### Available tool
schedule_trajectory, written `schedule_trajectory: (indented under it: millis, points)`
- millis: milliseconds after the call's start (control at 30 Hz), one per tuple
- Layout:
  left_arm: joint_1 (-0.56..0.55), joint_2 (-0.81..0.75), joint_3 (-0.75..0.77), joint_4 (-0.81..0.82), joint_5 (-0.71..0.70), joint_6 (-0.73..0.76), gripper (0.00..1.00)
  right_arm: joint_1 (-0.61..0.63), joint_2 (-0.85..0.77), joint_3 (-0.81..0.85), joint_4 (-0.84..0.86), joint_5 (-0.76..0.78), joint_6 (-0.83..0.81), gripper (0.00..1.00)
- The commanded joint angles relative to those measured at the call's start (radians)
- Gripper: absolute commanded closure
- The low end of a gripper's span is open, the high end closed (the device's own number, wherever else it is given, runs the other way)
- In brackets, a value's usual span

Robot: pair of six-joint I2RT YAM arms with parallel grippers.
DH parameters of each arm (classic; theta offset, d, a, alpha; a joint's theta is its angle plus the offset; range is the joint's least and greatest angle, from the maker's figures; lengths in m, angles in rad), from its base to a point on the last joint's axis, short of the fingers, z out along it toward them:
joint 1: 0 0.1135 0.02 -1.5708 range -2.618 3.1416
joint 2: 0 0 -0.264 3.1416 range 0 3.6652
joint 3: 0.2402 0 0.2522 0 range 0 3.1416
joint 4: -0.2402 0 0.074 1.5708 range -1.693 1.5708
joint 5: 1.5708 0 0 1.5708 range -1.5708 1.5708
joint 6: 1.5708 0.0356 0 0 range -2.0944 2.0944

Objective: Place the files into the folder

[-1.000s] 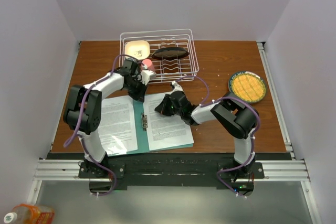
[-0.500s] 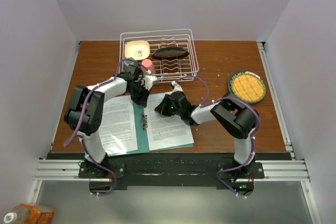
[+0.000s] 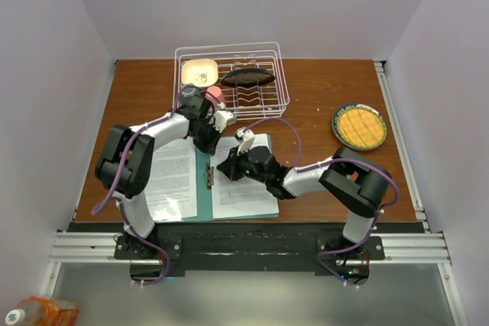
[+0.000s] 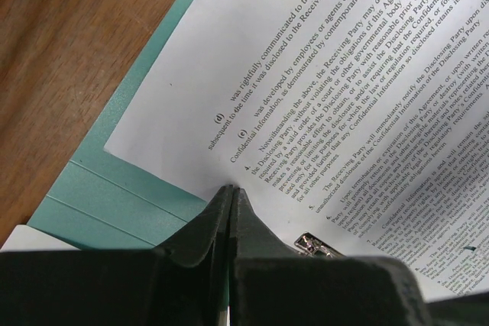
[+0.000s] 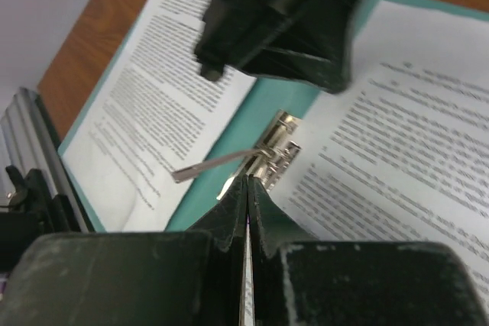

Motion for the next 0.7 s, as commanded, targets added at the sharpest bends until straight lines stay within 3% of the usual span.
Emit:
schedule_trajectory:
  millis: [0, 367, 667]
  points:
    - [-0.006, 0.059, -0.028, 0.011, -0.089, 0.009, 0.98, 0.009, -0.009, 0.041, 0.131, -0.056, -0.117, 1.0]
    - [-0.006, 0.091, -0.023, 0.024, -0.101, 0.009, 0.98, 0.026, 0.103, 0.169, 0.143, -0.105, -0.134, 1.0]
    - [-0.006, 0.091, -0.022, 0.029, -0.103, 0.009, 0.98, 0.06, 0.164, 0.181, 0.166, -0.117, -0.121, 1.0]
